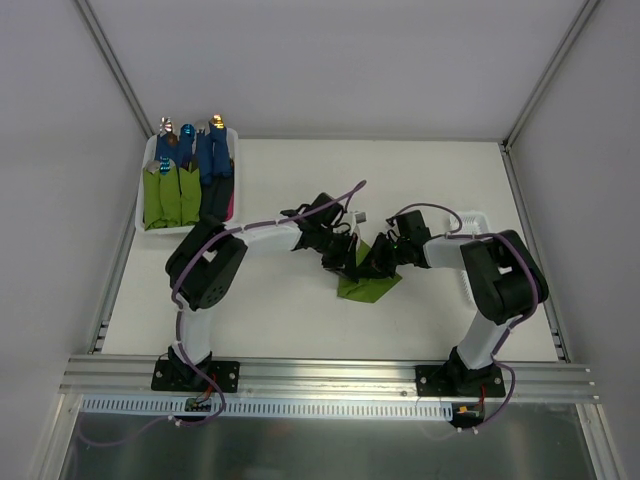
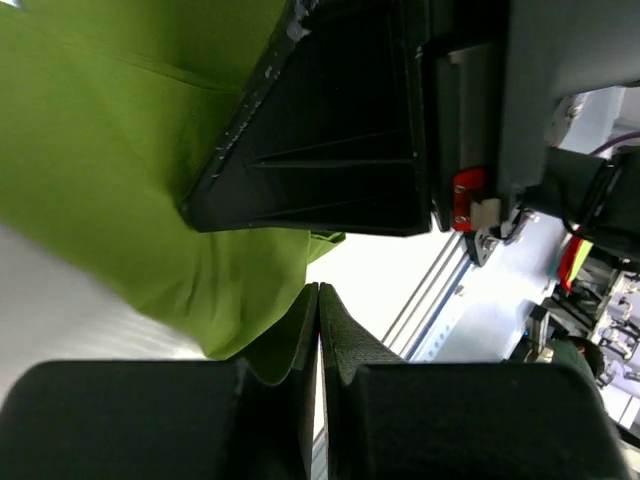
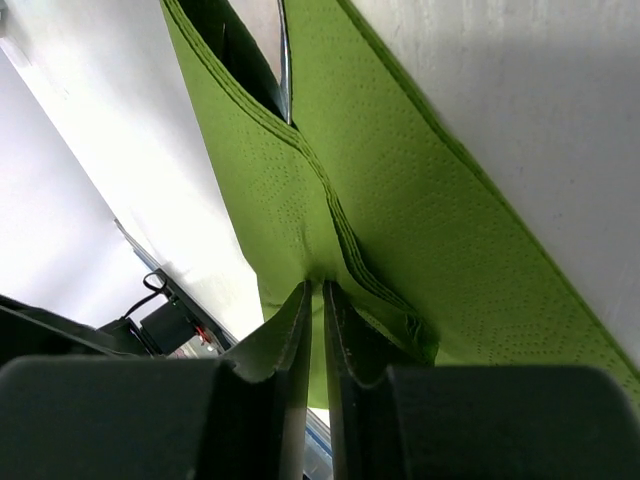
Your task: Place the utensils on the paper napkin and roll it up
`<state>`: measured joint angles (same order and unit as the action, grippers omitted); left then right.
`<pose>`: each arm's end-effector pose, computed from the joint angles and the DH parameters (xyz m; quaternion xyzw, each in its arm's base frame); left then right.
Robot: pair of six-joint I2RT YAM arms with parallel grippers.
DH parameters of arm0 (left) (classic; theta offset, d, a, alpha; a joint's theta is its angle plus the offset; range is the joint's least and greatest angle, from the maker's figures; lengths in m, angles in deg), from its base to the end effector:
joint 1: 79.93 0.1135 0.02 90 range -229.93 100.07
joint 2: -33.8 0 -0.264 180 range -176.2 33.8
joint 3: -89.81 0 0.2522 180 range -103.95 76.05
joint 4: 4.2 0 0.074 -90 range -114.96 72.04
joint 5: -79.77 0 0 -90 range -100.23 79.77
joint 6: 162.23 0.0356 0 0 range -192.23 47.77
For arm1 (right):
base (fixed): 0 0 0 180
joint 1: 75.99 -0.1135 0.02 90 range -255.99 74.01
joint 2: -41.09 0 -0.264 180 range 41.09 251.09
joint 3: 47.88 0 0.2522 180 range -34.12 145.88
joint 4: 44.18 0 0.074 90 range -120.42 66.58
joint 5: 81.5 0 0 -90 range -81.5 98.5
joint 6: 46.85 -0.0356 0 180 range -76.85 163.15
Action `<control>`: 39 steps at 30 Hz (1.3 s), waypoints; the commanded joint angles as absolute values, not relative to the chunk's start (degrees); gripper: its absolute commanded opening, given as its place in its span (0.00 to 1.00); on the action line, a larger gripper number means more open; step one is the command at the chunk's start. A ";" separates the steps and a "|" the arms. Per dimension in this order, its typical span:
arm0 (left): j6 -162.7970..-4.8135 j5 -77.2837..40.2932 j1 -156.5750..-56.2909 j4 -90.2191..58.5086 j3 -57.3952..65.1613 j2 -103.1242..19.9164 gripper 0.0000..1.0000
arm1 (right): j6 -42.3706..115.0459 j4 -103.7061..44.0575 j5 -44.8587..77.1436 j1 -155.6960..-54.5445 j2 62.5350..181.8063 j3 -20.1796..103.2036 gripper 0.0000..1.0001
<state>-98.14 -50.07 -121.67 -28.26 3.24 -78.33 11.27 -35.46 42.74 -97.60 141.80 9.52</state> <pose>0.2927 -0.2917 0.1720 0.2380 0.8578 -0.4463 0.0916 0.2866 0.1351 0.1184 -0.0145 0.9086 0.3885 0.1524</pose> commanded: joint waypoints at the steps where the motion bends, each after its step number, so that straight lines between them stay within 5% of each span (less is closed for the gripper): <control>1: -97.54 -47.86 -123.26 -27.10 3.80 -79.57 0.00 | 14.50 -32.44 38.12 -97.70 144.97 7.89 0.13; 15: -100.36 -47.31 -121.33 -30.70 7.84 -85.29 0.00 | 17.22 -27.70 38.38 -97.17 146.12 11.75 0.12; 25: -93.23 -49.96 -118.96 -27.63 13.91 -61.50 0.04 | 21.44 -23.57 38.39 -97.61 147.61 15.44 0.11; 31: -91.91 -53.65 -114.04 -27.63 14.70 -58.22 0.19 | 24.78 -20.14 37.95 -98.40 149.02 19.22 0.10; 39: -94.63 -46.36 -112.28 -24.91 12.86 -60.33 0.17 | 31.19 -14.25 37.33 -100.69 152.18 25.99 0.09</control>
<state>-93.90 -49.35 -113.19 -27.11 14.25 -59.73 25.31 -18.87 44.27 -99.41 149.25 23.85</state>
